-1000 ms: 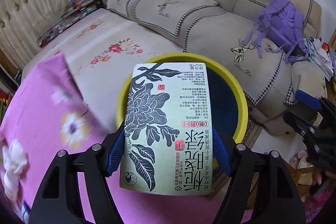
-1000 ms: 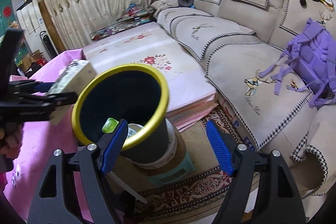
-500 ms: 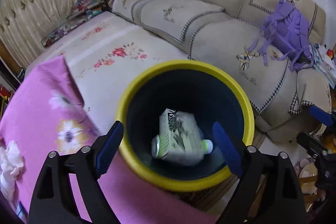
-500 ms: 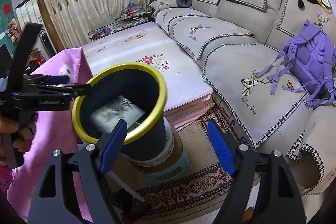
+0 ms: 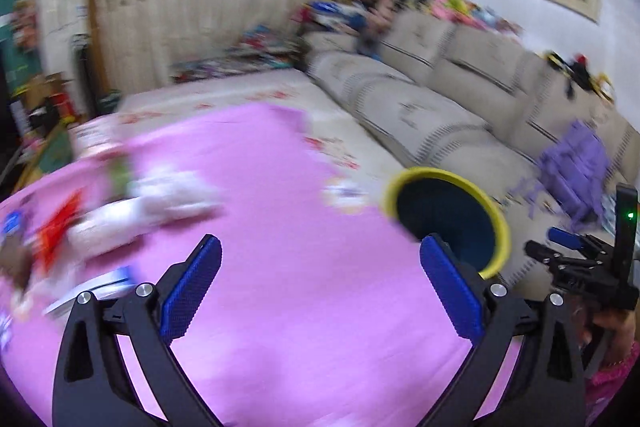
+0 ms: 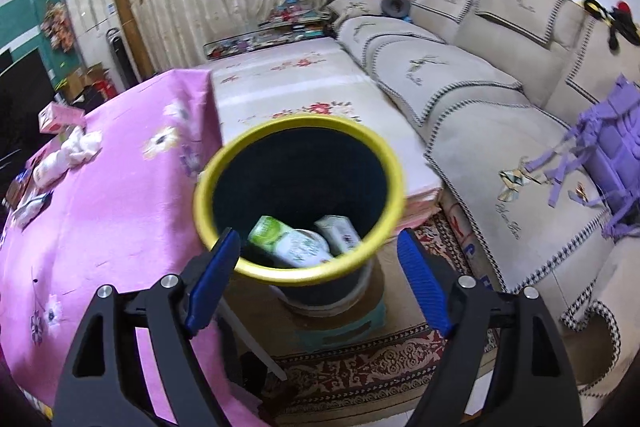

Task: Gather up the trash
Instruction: 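Move both tools back over the table toward the pink milk carton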

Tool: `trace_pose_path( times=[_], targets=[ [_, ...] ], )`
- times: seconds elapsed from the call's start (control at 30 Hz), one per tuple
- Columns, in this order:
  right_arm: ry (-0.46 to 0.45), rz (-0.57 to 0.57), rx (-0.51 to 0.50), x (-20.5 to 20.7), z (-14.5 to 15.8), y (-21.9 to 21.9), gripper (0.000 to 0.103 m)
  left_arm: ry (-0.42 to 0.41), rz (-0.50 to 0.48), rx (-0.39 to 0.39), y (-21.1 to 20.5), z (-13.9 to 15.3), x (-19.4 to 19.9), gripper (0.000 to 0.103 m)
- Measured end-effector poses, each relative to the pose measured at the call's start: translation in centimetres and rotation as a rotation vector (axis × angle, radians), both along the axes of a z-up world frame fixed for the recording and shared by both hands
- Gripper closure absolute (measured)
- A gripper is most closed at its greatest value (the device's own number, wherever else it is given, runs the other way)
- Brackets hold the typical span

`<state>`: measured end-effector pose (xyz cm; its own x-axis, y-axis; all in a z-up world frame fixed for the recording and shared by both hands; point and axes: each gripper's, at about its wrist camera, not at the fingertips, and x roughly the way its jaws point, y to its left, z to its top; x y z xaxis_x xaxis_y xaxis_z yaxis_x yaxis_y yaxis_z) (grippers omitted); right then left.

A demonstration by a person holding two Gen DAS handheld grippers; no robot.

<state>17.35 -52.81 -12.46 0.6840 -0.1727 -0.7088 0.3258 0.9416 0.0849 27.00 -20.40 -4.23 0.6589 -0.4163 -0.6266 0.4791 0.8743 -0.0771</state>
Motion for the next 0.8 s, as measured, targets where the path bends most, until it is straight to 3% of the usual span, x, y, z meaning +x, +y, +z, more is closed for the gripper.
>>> trace_pose_path(
  times=[0.27, 0.43, 0.7, 0.8],
  targets=[
    [-0.002, 0.218, -0.001, 5.2, 0.7, 9.1, 0.027, -0.13, 0.312, 0.018, 16.5, 0.7, -2.4, 0.005],
    [-0.007, 0.419, 0.0, 9.0, 1.4, 17.9, 0.027, -0.133, 0.495, 0.003, 24.7, -1.0, -3.2, 0.005],
    [0.002, 0.671, 0.049, 14.0, 1.8, 30.0, 0.027, -0.12, 0.54, 0.007, 28.4, -2.8, -4.1, 0.005],
    [0.016, 0.686, 0.016, 16.4, 1.7, 32.7, 0.027, -0.102, 0.527, -0.021, 28.6, -3.1, -4.2, 0.005]
  ],
)
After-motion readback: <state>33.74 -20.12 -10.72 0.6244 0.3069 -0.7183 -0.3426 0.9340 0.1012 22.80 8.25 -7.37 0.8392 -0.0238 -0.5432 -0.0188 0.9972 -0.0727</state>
